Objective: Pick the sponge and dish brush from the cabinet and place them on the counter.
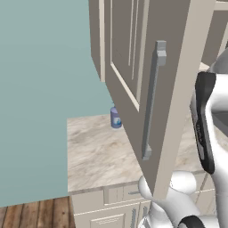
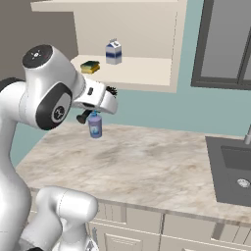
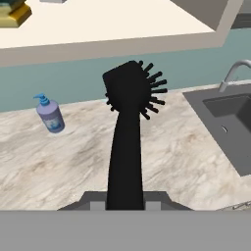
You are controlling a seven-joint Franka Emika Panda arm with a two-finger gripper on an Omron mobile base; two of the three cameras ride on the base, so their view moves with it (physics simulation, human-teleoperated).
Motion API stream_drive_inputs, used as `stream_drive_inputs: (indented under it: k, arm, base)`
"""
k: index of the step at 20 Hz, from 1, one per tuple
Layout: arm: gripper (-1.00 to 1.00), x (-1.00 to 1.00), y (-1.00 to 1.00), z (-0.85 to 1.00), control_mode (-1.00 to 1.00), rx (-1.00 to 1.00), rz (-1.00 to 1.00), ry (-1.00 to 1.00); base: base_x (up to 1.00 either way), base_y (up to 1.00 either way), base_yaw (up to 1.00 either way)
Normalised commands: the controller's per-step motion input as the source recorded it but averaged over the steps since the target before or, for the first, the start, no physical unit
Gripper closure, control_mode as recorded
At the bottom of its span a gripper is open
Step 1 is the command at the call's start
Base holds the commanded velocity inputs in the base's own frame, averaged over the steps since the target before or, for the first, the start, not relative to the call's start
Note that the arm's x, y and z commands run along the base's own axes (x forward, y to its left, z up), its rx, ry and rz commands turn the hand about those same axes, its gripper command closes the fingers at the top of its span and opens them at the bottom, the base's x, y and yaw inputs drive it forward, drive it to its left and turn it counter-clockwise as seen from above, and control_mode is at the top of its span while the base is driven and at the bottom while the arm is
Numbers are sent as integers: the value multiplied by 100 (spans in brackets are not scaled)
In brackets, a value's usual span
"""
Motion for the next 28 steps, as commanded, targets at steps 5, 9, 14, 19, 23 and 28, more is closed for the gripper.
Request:
stream_drive_inputs:
  k: [5, 9, 14, 19, 23, 28]
  arm:
    - [100, -52, 0, -41, -100, 0, 0, 0]
    - [100, -24, 0, -45, -100, 0, 0, 0]
    - [100, -1, 0, -40, -100, 0, 0, 1]
    - [100, 12, 0, -49, -100, 0, 0, 7]
    - [100, 24, 0, -40, -100, 0, 0, 5]
    - [100, 32, 0, -49, -100, 0, 0, 0]
  base:
    - [0, 0, 0]
    - [0, 0, 0]
    - [0, 0, 0]
    - [0, 0, 0]
    - [0, 0, 0]
    - [0, 0, 0]
